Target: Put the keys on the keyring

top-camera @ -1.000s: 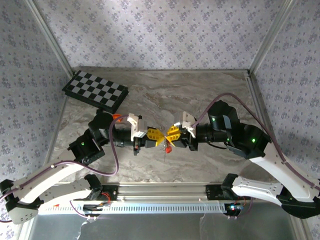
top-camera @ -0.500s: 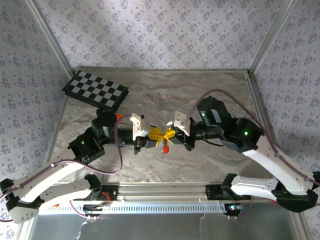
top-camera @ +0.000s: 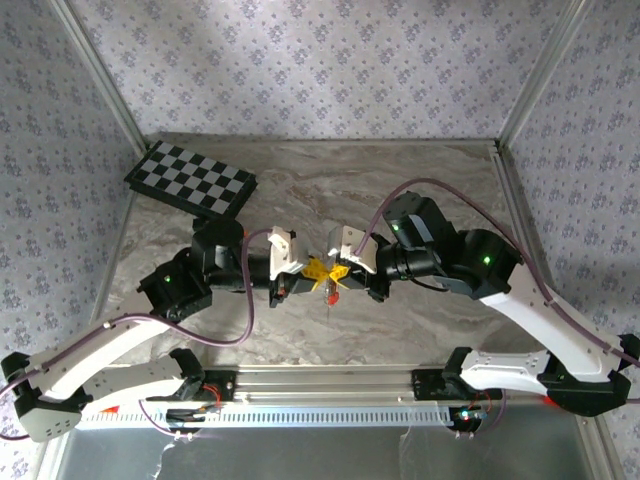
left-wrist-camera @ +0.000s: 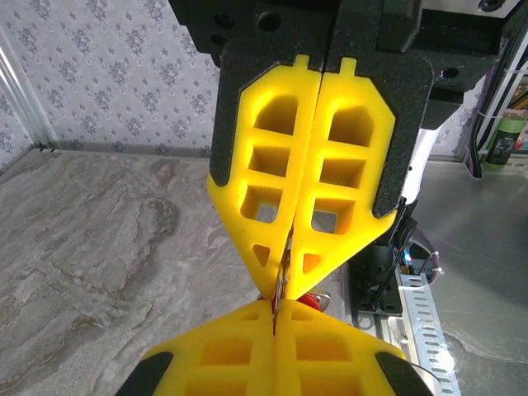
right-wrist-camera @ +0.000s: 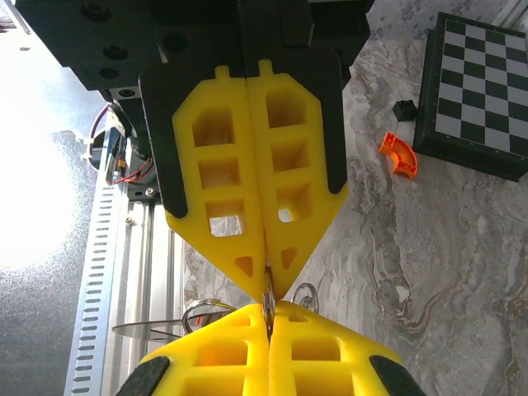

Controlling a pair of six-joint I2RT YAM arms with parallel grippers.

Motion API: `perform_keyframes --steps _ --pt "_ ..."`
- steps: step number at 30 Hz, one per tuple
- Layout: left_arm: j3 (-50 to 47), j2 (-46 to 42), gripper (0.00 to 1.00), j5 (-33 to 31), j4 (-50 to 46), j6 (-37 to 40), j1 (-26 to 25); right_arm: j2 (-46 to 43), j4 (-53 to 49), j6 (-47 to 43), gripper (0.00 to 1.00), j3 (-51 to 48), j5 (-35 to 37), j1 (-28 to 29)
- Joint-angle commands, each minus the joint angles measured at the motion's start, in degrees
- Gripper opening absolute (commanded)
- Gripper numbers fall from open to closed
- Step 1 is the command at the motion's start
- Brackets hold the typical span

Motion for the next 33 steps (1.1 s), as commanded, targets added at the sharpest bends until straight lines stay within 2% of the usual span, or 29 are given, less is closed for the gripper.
perform_keyframes --steps 1,10,14,19,33 --pt "-0.1 -0.8 0.00 1.5 5.4 -1.9 -0.2 -1.1 -0.2 -0.3 0.00 0.9 -0.5 0.7" --pt "-3.9 -3.3 0.00 1.1 12.6 -5.3 -0.2 -4.8 6.1 2.7 0.01 -3.9 -1.5 0.5" --pt "-4.1 -4.3 0.00 0.6 13.7 -5.4 -0.1 -7.1 12.0 4.5 0.21 -6.8 -3.1 0.1" --pt "-3.3 -4.5 0.00 1.2 14.3 -4.4 -0.1 -8.6 16.0 6.2 0.31 -8.8 -5.3 -1.5" --pt "-2.8 -4.3 0.00 4.9 18.0 -5.4 -0.1 -10.1 17.3 8.5 0.33 -9.8 -7.6 -2.8"
